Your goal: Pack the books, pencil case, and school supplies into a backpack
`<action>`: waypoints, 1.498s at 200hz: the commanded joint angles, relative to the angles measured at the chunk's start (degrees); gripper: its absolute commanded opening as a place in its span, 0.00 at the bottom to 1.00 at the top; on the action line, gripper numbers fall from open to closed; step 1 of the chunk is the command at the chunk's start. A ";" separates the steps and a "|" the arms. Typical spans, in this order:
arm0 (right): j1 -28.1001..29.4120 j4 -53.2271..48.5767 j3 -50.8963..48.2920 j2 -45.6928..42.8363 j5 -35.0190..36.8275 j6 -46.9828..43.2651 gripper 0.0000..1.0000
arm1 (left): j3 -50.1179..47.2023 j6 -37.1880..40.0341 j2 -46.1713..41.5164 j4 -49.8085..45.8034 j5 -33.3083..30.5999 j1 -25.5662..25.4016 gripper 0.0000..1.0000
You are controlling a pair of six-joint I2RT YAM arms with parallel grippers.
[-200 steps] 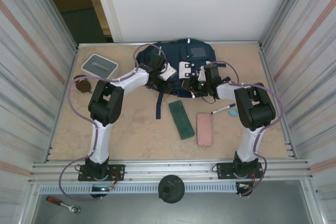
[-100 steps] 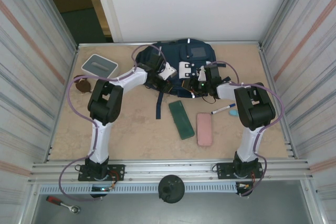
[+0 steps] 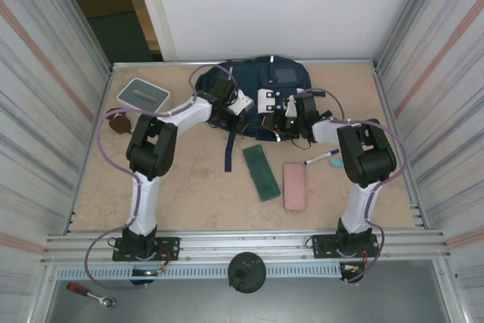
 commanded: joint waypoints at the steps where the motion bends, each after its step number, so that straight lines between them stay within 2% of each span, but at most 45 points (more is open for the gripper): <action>1: -0.20 -4.40 -0.36 3.69 1.68 -0.42 0.41 | 0.12 -1.30 2.22 -1.22 -2.22 -0.51 0.15; 58: -0.29 -4.46 -0.69 3.38 1.70 -0.48 0.41 | 0.81 -0.74 4.34 -2.26 -5.26 -1.78 0.16; 76: -0.38 -4.49 -0.71 3.28 1.72 -0.51 0.41 | 0.96 -0.57 4.34 -2.64 -5.50 -1.96 0.12; 105: -0.53 -4.66 -0.80 2.94 1.78 -0.63 0.41 | -0.47 -0.69 1.46 -1.70 -6.26 -1.81 0.00; 120: -0.70 -4.75 -0.80 2.86 1.91 -0.77 0.41 | -2.40 -1.24 -1.44 0.46 -6.77 -1.46 0.00; 162: -1.73 -5.18 -1.74 2.45 2.72 -1.06 0.41 | -7.07 -1.87 -8.15 4.38 -15.55 -1.26 0.00; 197: -2.01 -5.85 -1.59 2.16 2.81 -1.58 0.41 | -8.74 -1.94 -9.67 5.52 -18.20 -1.17 0.00; 216: -2.47 -6.98 -0.96 1.57 2.31 -2.41 0.41 | -9.08 -2.60 -9.81 5.22 -17.16 -1.09 0.00; 255: -5.24 -11.56 0.47 -4.83 1.38 -4.32 0.44 | -11.27 -5.37 -13.00 6.97 -10.33 -1.26 0.00; 299: -1.67 -14.41 0.50 -11.24 5.86 -2.30 0.48 | -12.57 -7.28 -14.63 9.29 -8.51 -1.68 0.00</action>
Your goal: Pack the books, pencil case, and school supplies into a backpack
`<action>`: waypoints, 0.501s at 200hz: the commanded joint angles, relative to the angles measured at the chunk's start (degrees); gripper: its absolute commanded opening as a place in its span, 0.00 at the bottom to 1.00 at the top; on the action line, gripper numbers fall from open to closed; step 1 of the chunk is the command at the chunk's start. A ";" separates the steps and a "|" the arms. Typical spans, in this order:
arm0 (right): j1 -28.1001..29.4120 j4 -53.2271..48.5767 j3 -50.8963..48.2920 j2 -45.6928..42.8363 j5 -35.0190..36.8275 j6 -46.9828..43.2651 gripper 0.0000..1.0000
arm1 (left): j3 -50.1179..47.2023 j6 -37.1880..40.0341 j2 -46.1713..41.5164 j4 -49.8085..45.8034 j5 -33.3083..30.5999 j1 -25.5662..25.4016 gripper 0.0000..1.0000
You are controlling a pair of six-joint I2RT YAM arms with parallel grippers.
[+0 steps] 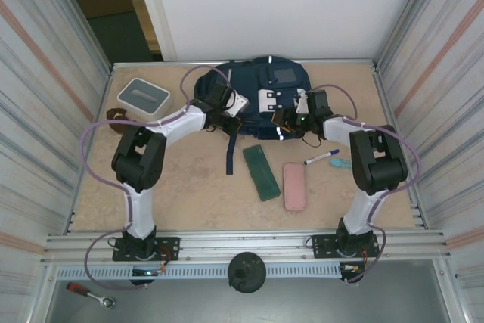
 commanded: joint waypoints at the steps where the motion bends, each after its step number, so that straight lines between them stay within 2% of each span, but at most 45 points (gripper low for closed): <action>1: 2.45 -4.84 0.34 -4.25 5.24 0.69 0.48 | -0.39 -2.17 -3.37 0.96 1.72 -0.05 0.00; 50: 7.88 2.19 -3.76 -7.56 12.26 16.36 0.54 | -0.15 -2.54 -3.72 2.12 3.05 -0.41 0.00; 100: 10.09 4.88 -2.75 -2.84 15.59 27.76 0.55 | 0.11 -2.62 -3.28 2.98 4.67 -1.07 0.00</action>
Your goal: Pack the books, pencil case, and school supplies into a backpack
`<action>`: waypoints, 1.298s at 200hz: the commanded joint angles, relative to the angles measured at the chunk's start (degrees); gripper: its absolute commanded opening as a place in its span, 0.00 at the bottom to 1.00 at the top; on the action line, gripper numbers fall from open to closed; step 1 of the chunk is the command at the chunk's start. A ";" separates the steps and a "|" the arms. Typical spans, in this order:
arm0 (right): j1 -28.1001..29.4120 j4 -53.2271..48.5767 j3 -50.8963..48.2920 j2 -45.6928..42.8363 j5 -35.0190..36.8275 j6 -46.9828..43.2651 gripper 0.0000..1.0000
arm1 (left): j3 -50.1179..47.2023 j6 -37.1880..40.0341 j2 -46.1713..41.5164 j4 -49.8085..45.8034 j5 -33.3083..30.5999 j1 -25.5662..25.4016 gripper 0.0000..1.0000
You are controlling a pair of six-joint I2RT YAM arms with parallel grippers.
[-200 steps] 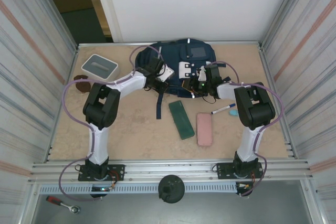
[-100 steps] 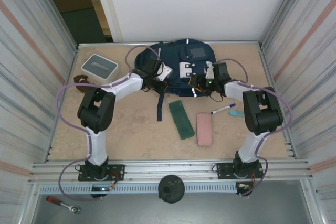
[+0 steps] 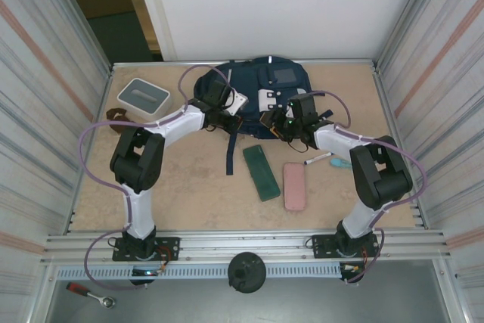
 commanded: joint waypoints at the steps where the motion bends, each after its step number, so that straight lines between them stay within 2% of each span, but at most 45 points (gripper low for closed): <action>1: 0.76 2.23 0.69 2.82 3.39 7.81 0.55 | 0.17 -0.88 -2.91 2.23 2.79 -1.14 0.00; 39: 2.34 3.55 1.69 6.60 5.67 12.23 0.50 | 0.30 -0.23 -3.09 2.68 3.47 -1.63 0.00; 78: 3.34 -1.47 4.74 6.87 9.60 5.66 0.49 | -0.15 0.26 -3.26 2.94 3.31 -1.73 0.00; 101: 3.66 -1.93 5.31 6.37 9.50 2.52 0.49 | -0.38 0.55 -3.27 3.12 3.21 -1.73 0.00; 122: 5.04 -8.27 7.80 2.72 11.78 -9.84 0.47 | -0.21 0.70 -2.92 3.07 3.19 -1.64 0.00; 149: 5.62 -12.87 5.67 -5.38 17.45 -28.69 0.48 | -0.07 0.68 -2.91 3.12 5.01 -0.87 0.00; 169: 5.40 -12.39 3.63 -9.09 16.33 -43.69 0.49 | 0.20 0.74 -2.87 3.12 6.50 -0.37 0.00; 194: 6.03 -12.41 3.28 -9.19 16.70 -59.92 0.51 | 0.19 1.05 -2.91 3.29 7.30 0.19 0.00; 226: 6.19 -5.46 -0.09 -7.78 16.13 -74.72 0.53 | 0.12 0.40 -3.09 3.81 7.69 0.64 0.00; 259: 5.84 -3.21 1.42 -3.78 13.57 -82.27 0.54 | 0.22 0.39 -3.09 3.87 7.98 0.82 0.00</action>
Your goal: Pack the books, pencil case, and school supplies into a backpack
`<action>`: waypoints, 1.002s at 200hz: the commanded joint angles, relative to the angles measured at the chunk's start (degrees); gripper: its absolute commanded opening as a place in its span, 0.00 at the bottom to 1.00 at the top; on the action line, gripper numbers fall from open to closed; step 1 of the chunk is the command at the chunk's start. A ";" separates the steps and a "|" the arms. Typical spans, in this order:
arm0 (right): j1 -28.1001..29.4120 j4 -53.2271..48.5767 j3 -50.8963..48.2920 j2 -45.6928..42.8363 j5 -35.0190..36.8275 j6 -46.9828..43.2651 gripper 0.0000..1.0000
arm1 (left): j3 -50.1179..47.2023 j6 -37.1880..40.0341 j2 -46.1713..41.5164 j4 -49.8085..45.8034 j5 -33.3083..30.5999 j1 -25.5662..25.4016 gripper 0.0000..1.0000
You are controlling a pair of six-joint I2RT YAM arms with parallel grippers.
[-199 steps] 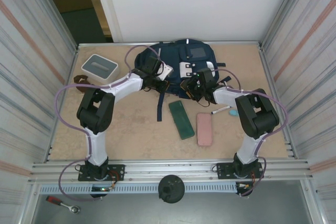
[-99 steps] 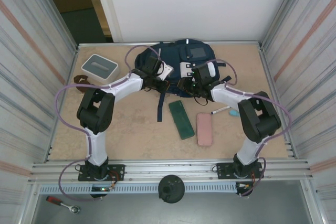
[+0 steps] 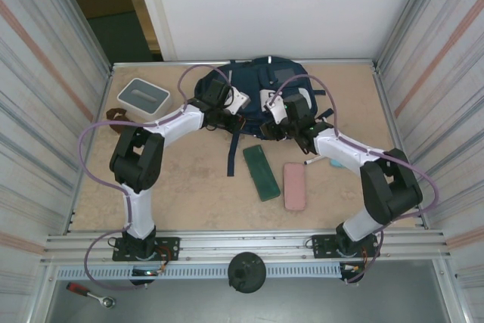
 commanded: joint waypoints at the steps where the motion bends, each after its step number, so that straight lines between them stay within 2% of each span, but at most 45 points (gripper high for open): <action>1: 0.18 3.46 1.23 3.01 -1.87 -12.55 0.54 | 0.19 0.28 -3.09 2.18 2.19 0.29 0.00; 72: -0.59 2.93 7.78 12.29 -2.68 -18.78 0.51 | -0.10 -0.11 -2.91 2.31 3.66 0.29 0.00; 125: -1.20 2.48 10.07 15.46 -1.53 -20.97 0.47 | -0.19 -0.02 -3.06 2.33 3.97 0.29 0.00; 145: -1.46 1.70 10.75 16.15 -1.46 -21.08 0.41 | -0.35 -0.35 -3.48 2.54 3.30 0.29 0.00; 162: -1.79 2.20 10.70 16.19 0.13 -20.42 0.28 | -0.59 -0.51 -4.19 2.64 1.82 0.29 0.00; 181: -2.12 3.15 10.03 15.57 0.80 -19.92 0.17 | -1.09 -0.14 -5.22 2.39 -1.89 0.12 0.00; 200: -2.25 2.65 9.81 14.98 2.15 -19.93 0.12 | -0.96 -0.20 -6.05 0.27 -7.49 0.12 0.00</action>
